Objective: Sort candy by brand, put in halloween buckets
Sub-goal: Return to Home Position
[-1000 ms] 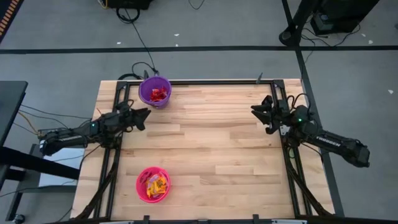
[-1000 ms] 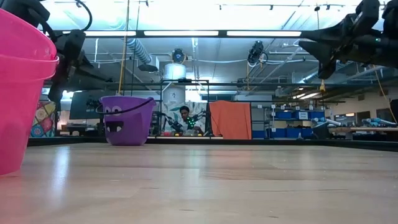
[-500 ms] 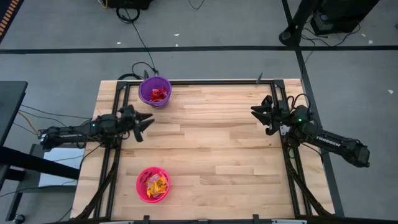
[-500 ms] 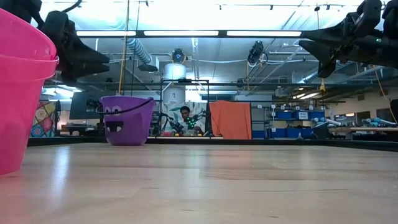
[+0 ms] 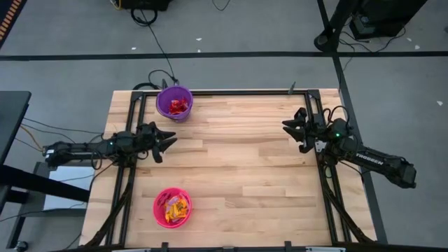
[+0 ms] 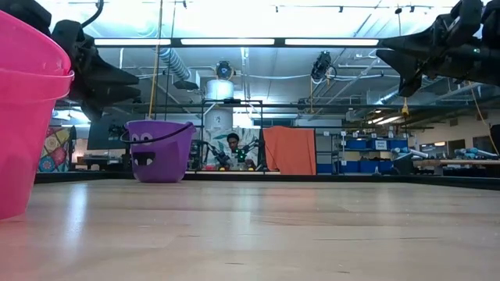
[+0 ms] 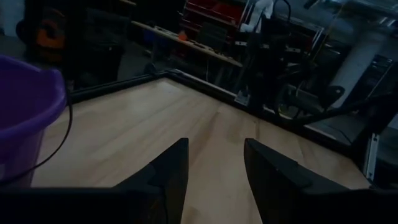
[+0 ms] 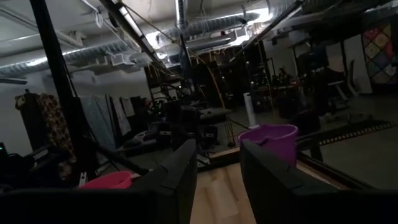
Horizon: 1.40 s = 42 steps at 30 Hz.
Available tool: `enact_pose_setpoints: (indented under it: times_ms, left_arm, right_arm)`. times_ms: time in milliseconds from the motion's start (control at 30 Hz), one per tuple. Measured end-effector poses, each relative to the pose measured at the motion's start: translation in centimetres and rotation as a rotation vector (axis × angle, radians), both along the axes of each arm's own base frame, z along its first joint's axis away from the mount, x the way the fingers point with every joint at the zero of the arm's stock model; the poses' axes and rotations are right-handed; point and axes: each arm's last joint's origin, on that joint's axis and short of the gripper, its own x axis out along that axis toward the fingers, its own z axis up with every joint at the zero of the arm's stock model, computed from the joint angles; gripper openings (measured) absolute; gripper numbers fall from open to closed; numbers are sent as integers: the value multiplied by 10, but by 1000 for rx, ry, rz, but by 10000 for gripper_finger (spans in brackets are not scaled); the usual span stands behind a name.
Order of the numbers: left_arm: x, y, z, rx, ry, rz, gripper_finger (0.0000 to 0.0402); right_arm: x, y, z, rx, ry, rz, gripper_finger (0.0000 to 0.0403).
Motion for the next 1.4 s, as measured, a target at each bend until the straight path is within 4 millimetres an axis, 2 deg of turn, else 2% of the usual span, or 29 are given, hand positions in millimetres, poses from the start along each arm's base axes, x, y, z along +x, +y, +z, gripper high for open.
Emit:
enact_pose_setpoints:
  times_ms: [267,433,567,733,933,1100,1233,1400]
  left_arm:
    - [0,-2,-3,-2,31,-16,161]
    - [0,-2,-1,-1,14,-12,161]
    - [0,-2,-2,-1,17,-12,161]
    - [0,-2,-2,-2,16,-12,161]
    - [0,-2,-2,-2,17,-12,161]
    - [0,-2,-2,-5,19,-12,161]
    - [0,-2,-2,-5,20,-12,161]
    - [0,-2,-2,-5,20,-12,161]
  right_arm:
    - [0,0,0,-96,15,-16,133]
    - [2,1,-7,-125,87,33,133]
    - [2,0,-11,-87,127,4,133]
    - [2,-6,-17,76,151,-151,133]
    - [3,-4,-19,101,168,-225,133]
    - [6,-1,-28,141,252,-249,133]
    - [7,2,-30,109,275,-261,133]
    - [6,4,-43,133,413,-289,133]
